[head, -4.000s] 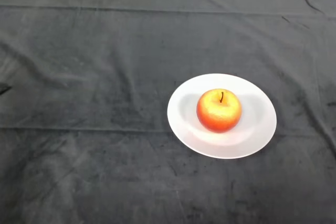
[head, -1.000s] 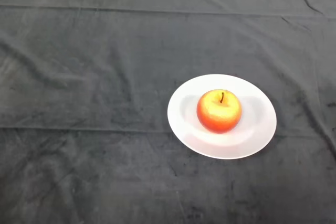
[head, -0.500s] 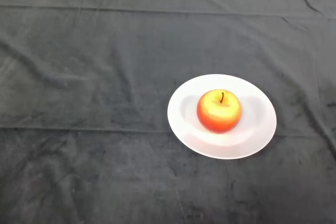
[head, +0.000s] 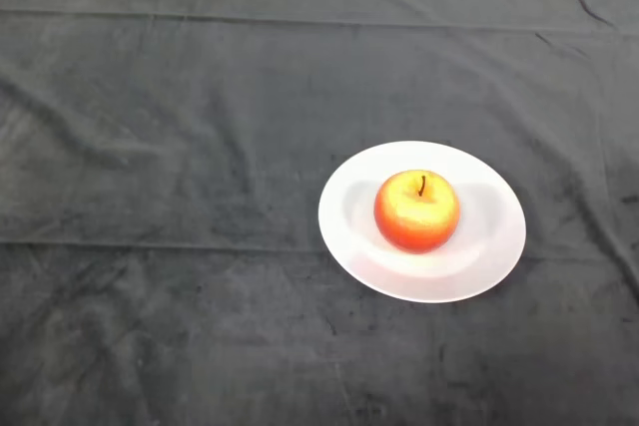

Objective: Move the apple to the plate

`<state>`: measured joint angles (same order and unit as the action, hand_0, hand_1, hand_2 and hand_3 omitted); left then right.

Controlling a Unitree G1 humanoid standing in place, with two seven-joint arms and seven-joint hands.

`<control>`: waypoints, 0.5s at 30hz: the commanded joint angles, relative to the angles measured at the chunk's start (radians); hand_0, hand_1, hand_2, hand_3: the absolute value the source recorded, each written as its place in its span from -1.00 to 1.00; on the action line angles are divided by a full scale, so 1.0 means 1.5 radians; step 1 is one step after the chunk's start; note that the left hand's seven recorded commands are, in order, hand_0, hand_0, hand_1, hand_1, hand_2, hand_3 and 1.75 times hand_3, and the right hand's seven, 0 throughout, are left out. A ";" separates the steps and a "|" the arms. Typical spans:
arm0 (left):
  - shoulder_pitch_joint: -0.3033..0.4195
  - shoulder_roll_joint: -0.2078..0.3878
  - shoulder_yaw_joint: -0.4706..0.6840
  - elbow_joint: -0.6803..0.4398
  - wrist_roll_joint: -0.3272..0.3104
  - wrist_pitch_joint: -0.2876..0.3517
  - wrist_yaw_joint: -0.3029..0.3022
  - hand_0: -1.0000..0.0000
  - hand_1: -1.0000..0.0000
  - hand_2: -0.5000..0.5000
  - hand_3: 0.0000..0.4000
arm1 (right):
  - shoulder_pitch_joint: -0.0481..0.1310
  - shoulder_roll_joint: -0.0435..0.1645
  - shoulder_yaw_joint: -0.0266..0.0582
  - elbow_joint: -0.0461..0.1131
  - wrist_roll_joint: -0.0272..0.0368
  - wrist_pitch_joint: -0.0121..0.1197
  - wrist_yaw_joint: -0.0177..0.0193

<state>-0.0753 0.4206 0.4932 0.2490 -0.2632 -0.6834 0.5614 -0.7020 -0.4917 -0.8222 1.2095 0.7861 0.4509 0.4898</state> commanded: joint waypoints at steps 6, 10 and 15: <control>-0.028 -0.006 0.035 0.033 0.007 -0.010 -0.007 1.00 1.00 0.00 -1.00 | -0.016 -0.018 -0.0078 -0.019 0.0174 -0.003 -0.0014; -0.027 -0.007 0.035 0.033 0.007 -0.010 -0.008 1.00 1.00 0.00 -1.00 | -0.016 -0.018 -0.0078 -0.019 0.0174 -0.003 -0.0014; -0.027 -0.007 0.036 0.033 0.007 -0.010 -0.008 1.00 1.00 0.00 -1.00 | -0.016 -0.018 -0.0078 -0.019 0.0174 -0.003 -0.0015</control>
<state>-0.0753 0.4204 0.4932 0.2490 -0.2631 -0.6834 0.5608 -0.7020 -0.4917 -0.8222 1.2096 0.7861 0.4509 0.4898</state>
